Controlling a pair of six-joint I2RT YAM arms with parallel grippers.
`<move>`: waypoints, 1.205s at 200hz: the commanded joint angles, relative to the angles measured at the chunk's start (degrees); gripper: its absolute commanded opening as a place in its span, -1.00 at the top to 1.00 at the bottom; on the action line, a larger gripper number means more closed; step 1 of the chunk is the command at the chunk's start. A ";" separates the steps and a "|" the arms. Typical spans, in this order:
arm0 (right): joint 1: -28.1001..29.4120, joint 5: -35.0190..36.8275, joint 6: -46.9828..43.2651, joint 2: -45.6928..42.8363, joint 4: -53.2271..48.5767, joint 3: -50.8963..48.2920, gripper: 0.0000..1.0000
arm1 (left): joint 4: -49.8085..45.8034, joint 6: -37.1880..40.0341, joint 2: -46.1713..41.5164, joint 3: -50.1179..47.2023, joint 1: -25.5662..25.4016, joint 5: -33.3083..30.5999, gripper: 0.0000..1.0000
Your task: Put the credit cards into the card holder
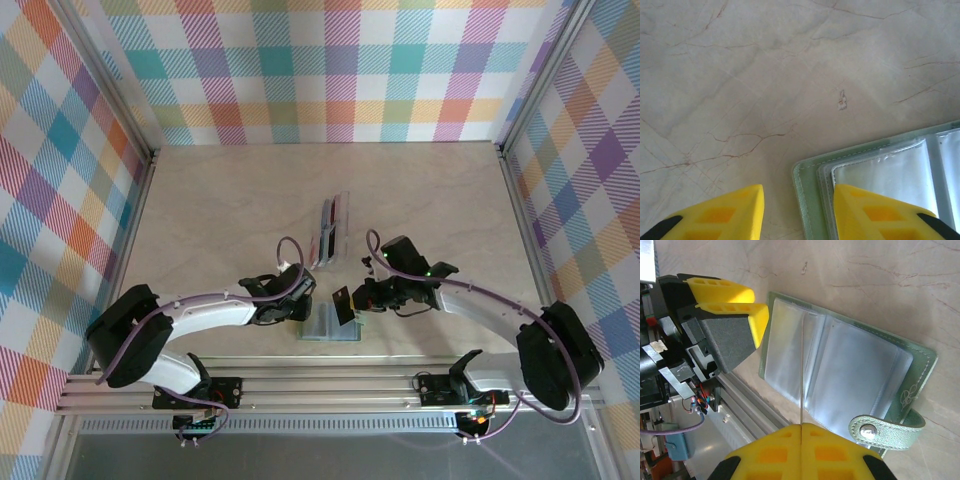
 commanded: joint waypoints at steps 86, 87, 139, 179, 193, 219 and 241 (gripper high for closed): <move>0.73 -2.41 0.67 1.63 3.68 -1.42 1.00 | -0.03 -1.52 -4.89 -1.99 -1.04 0.96 0.09; 0.73 -2.44 0.66 1.61 3.68 -1.44 1.00 | -0.03 -1.49 -4.79 -2.00 -1.05 0.99 0.09; 0.99 -2.49 0.82 1.82 4.13 -1.90 1.00 | 3.21 -1.77 -0.92 -1.52 -2.87 1.28 0.10; 1.12 -2.55 1.02 2.02 4.86 -3.06 1.00 | 3.65 -3.36 1.81 -2.16 -4.09 -0.53 0.17; 1.15 -2.61 1.18 2.16 5.12 -3.66 1.00 | 3.87 -4.07 1.44 -3.16 -4.35 -1.00 0.21; 1.17 -3.87 1.68 2.96 7.01 -4.77 1.00 | 4.14 -5.14 0.26 -5.06 -4.74 -1.56 0.26; 1.17 -5.82 2.65 4.66 9.51 -5.31 1.00 | 4.71 -6.09 -0.89 -6.56 -5.01 -1.74 0.30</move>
